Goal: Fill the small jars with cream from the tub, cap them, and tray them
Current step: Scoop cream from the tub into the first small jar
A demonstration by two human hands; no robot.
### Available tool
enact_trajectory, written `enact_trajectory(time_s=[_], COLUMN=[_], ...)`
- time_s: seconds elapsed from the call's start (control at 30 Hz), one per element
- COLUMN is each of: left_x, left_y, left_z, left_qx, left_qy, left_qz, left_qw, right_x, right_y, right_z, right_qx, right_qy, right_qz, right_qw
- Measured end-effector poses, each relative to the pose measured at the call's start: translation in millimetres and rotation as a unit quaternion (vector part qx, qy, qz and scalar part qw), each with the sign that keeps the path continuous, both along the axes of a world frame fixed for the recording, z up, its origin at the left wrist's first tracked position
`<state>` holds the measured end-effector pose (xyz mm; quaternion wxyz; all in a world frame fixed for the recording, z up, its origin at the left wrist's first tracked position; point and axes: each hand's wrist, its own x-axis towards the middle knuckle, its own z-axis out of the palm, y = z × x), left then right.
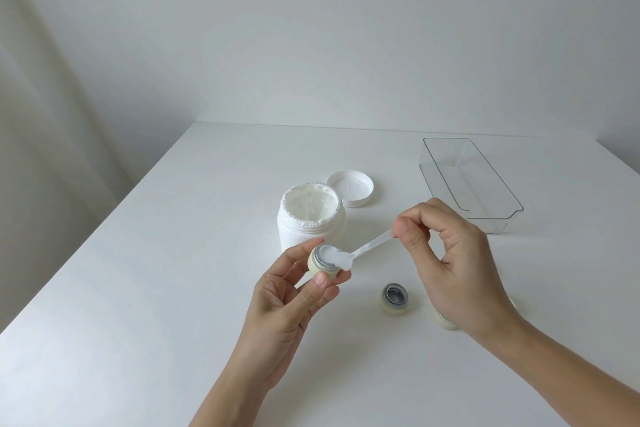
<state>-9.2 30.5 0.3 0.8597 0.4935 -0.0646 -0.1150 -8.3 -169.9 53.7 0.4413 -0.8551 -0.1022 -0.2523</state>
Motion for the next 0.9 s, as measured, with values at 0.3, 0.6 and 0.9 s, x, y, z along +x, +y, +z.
enact_trajectory(time_s=[0.3, 0.6, 0.9], left_x=[-1, -1, -1], left_y=[1, 0, 0], left_z=[-1, -1, -2], left_qx=[0.009, 0.018, 0.047], left_qy=[0.003, -0.003, -0.017], left_qz=[-0.010, -0.029, -0.031], left_qw=[1.000, 0.999, 0.998], right_x=[9, 10, 11], right_y=[-4, 0, 8], right_z=[4, 11, 18], right_qx=[0.002, 0.017, -0.041], right_qy=[0.027, 0.012, 0.006], right_qz=[-0.007, 0.022, -0.001], right_qw=[1.000, 1.000, 0.999])
